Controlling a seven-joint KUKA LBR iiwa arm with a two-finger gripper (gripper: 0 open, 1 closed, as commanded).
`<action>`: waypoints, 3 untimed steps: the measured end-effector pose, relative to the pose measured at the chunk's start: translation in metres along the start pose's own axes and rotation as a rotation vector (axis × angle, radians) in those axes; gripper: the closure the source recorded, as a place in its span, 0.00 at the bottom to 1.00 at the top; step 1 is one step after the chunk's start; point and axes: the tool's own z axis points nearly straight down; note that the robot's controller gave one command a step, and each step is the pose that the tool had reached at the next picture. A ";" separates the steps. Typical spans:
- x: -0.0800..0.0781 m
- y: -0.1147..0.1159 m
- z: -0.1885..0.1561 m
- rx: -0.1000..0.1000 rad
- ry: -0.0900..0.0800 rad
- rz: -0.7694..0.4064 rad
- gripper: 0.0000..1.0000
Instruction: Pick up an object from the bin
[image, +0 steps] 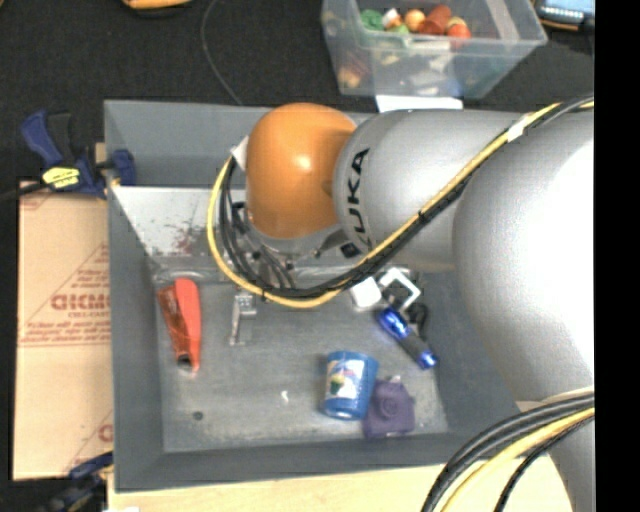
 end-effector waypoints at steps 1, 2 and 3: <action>-0.002 -0.001 -0.004 -0.001 -0.008 0.004 0.00; -0.027 0.026 0.070 0.002 -0.017 -0.598 0.00; -0.020 0.052 0.027 0.001 -0.014 -0.357 0.00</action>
Offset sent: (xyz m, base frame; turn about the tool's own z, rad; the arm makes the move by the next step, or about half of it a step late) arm 0.0275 0.0322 -0.0901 -0.7204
